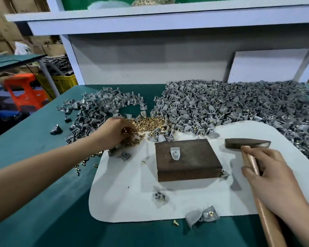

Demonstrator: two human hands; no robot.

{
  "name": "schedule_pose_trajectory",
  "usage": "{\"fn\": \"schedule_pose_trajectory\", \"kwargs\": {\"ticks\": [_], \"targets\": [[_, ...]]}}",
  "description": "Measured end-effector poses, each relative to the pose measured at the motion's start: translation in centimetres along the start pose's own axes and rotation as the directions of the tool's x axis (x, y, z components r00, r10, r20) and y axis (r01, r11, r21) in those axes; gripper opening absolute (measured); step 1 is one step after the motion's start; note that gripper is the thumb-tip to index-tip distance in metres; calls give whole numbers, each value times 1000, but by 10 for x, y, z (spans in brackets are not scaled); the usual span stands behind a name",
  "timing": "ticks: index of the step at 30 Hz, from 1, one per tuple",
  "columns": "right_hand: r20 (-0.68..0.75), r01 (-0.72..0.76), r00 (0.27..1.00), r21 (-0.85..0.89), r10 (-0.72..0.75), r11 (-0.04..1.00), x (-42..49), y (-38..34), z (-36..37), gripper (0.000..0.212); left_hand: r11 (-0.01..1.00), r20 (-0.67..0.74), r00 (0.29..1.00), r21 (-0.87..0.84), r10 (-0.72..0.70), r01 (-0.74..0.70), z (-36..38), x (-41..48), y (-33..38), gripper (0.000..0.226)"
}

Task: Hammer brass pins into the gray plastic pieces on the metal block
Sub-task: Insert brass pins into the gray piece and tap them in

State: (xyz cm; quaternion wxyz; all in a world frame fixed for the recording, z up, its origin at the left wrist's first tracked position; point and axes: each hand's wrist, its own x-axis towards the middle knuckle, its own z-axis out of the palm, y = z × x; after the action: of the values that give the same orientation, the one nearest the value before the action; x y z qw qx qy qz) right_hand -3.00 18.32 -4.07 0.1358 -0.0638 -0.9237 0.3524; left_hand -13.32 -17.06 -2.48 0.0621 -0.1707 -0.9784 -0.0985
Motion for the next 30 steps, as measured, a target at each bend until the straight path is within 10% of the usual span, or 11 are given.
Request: {"fn": "schedule_pose_trajectory", "kwargs": {"ticks": [15,20,24,30], "targets": [[-30,14,999,-1,-14,1000,1,0,1,44,997,60,996,38,63,-65,-9,7,7,15],[-286,271,929,101,-233,957,-4,-16,-10,27,943,-172,984,-331,-41,-18,-33,-10,45,21],[-142,407,913,341,-381,847,-25,-58,2,27,498,2,999,-867,-42,22,-43,-41,115,17],[-215,588,802,117,-558,800,-39,-81,22,20,-154,231,962,-966,-146,209,-16,-64,159,19]]}}
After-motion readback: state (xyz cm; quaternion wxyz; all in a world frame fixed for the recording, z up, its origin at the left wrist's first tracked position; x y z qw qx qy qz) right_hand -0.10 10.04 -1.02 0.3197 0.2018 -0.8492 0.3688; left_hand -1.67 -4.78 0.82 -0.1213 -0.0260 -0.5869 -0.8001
